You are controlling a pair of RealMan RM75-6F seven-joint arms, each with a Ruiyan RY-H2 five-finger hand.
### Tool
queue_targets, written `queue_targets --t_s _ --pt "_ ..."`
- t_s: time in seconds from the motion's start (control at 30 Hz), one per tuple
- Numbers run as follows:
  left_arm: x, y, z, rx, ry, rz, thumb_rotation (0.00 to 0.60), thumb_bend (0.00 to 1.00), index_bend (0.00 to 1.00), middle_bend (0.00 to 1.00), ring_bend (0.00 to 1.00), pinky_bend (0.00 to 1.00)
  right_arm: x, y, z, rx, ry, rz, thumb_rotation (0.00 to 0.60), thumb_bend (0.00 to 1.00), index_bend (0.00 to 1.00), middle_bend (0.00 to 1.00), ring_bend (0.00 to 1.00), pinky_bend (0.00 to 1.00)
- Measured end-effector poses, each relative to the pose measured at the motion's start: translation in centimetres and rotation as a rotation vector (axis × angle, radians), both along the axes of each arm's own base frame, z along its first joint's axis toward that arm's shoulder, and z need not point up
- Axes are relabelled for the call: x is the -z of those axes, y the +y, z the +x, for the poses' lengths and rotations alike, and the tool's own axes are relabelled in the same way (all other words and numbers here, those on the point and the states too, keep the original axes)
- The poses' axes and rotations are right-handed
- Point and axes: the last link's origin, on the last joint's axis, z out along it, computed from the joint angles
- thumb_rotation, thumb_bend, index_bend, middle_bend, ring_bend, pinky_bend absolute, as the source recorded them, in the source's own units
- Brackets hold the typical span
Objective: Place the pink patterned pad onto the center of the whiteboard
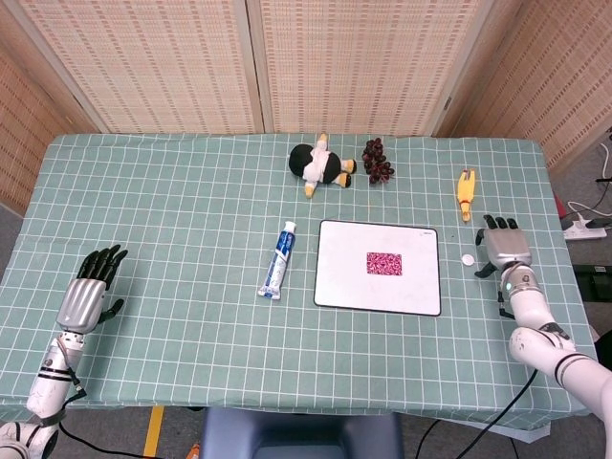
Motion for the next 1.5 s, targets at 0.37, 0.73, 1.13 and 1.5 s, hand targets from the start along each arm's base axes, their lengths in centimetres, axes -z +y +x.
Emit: queue_targets --t_s 0.37,0.73,1.13,1.5 --pt "0.0 0.0 -0.1 -0.004 -0.001 -0.007 0.6 0.24 0.0 0.0 0.0 0.0 0.5 -0.5 0.0 -0.002 0.0 0.001 0.533 0.12 0.44 0.0 0.0 0.0" --pt "0.0 0.3 0.0 -0.007 -0.013 -0.012 0.6 0.24 0.0 0.0 0.0 0.0 1.0 -1.4 0.0 0.006 -0.001 -0.005 0.53 0.17 0.45 0.0 0.0 0.0" --pt "0.2 0.7 0.2 -0.006 -0.019 -0.027 0.6 0.24 0.0 0.0 0.0 0.0 1.2 -1.6 -0.2 0.015 -0.005 -0.006 0.564 0.2 0.47 0.0 0.0 0.0" --pt "0.2 0.5 0.2 0.0 -0.02 -0.025 0.6 0.24 0.0 0.0 0.0 0.0 2.2 -1.3 0.0 0.014 -0.014 0.016 0.565 0.21 0.47 0.0 0.0 0.0"
